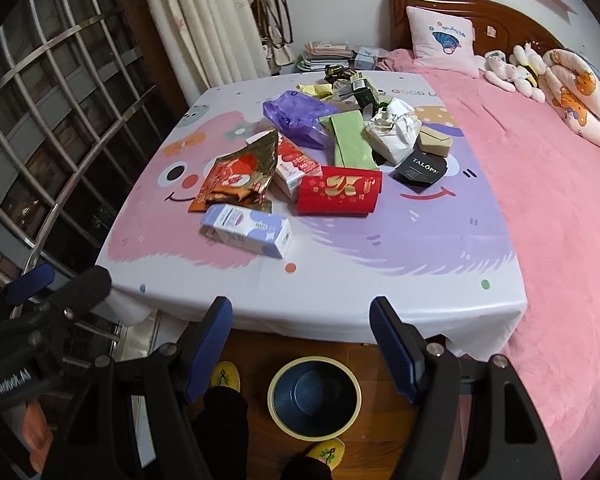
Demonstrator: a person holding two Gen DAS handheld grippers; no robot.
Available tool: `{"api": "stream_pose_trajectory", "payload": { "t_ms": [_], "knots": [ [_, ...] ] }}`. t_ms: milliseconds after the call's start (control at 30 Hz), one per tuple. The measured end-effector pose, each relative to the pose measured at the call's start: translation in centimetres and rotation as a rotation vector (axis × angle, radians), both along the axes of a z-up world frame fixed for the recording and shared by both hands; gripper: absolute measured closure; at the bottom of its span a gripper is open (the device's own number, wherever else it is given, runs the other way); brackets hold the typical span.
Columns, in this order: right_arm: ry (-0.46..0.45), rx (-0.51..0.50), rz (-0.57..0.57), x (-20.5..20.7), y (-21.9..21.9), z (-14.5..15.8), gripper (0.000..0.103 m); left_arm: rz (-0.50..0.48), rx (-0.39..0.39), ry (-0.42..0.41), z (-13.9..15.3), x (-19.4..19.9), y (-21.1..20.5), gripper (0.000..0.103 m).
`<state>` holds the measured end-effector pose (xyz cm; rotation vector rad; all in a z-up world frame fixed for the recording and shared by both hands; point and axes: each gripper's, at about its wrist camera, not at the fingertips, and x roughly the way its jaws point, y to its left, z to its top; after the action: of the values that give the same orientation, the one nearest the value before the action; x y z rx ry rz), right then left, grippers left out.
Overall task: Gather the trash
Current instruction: 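Grasp the orange snack bag with the left tool while the right tool grasps the white-blue milk carton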
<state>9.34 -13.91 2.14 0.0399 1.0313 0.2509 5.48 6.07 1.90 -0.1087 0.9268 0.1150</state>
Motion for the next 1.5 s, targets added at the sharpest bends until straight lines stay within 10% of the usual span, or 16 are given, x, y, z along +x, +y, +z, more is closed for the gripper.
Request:
{"api": "stream_pose_trajectory", "payload": {
  "t_ms": [267, 933, 1400, 1500],
  "knots": [
    [0.127, 0.070, -0.143, 4.4, 2.6, -2.1, 0.031, -0.160, 0.156, 0.026, -1.1, 6.2, 4.3, 0.001],
    [0.458, 0.446, -0.892, 9.8, 4.9, -11.3, 0.031, -0.651, 0.208, 0.102, -5.5, 18.5, 6.3, 0.001],
    [0.490, 0.590, -1.059, 11.0, 4.6, -12.7, 0.040, -0.839, 0.202, 0.134, -7.0, 19.4, 4.2, 0.001],
    [0.470, 0.571, -1.030, 11.1, 5.1, -12.7, 0.058, -0.858, 0.203, 0.137, -7.3, 19.6, 4.0, 0.001]
  ]
}}
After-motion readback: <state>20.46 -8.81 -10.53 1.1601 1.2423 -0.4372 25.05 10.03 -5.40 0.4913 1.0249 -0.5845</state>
